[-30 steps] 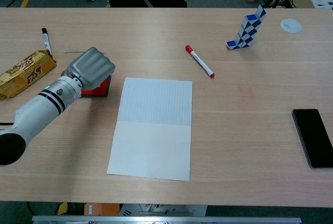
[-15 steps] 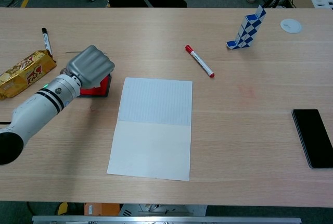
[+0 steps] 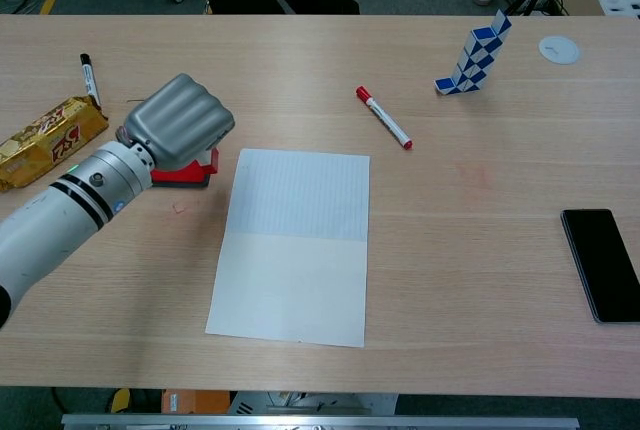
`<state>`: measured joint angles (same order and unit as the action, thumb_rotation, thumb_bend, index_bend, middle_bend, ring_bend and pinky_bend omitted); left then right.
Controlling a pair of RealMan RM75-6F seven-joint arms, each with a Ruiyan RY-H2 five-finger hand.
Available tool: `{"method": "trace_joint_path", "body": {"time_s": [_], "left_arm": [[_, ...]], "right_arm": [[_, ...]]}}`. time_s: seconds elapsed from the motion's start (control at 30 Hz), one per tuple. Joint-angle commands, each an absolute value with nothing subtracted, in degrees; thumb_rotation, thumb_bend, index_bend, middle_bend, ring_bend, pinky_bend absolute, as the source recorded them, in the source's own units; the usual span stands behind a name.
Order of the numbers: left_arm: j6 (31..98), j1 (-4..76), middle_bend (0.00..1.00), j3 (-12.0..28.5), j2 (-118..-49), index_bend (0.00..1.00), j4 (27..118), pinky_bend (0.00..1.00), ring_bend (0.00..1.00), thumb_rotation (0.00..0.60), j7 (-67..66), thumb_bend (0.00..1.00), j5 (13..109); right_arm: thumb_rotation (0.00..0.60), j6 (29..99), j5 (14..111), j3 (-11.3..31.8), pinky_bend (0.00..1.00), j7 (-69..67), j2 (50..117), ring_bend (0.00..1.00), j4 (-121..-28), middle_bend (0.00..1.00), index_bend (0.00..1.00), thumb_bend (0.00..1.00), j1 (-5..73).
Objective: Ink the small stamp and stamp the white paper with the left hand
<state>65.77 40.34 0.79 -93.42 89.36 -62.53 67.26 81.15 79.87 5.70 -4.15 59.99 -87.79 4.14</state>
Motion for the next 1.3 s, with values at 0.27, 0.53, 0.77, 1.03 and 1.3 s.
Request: {"method": "trace_joint_path", "body": {"time_s": [0.27,0.53,0.77,1.03,1.3], "left_arm": [[67.8,40.2,1.0,-0.9,-99.1,0.61,90.7,1.0,1.0,0.6,-66.8,0.28,70.9],[67.2,39.4,1.0,-2.4,-103.0,0.61,85.4,1.0,1.0,0.6,-68.1,0.27,71.7],[66.6,38.6,1.0,-2.8,-104.7,0.61,82.0,1.0,1.0,0.6,-67.7,0.27,71.7],[66.1,38.0,1.0,-3.0,-106.2,0.61,80.0,1.0,1.0,0.6,-67.7,0.27,72.5],[65.1,37.7,1.0,-3.1,-107.4,0.61,78.6,1.0,1.0,0.6,-67.7,0.27,73.0]], "right_arm": [[0.6,81.3,80.0,5.4,0.39,-4.8,59.5,0.26,-87.5,0.33,0.24,0.11,3.7],[0.6,81.2,80.0,5.3,0.39,-4.6,59.1,0.26,-87.9,0.33,0.24,0.11,3.6],[0.6,80.9,80.0,5.4,0.39,-4.1,59.1,0.26,-88.3,0.33,0.24,0.11,3.9],[0.6,80.9,79.8,5.4,0.39,-3.9,59.1,0.26,-88.3,0.33,0.24,0.11,3.8],[0.6,81.2,79.6,5.3,0.39,-4.2,59.1,0.26,-88.0,0.33,0.24,0.11,3.4]]}}
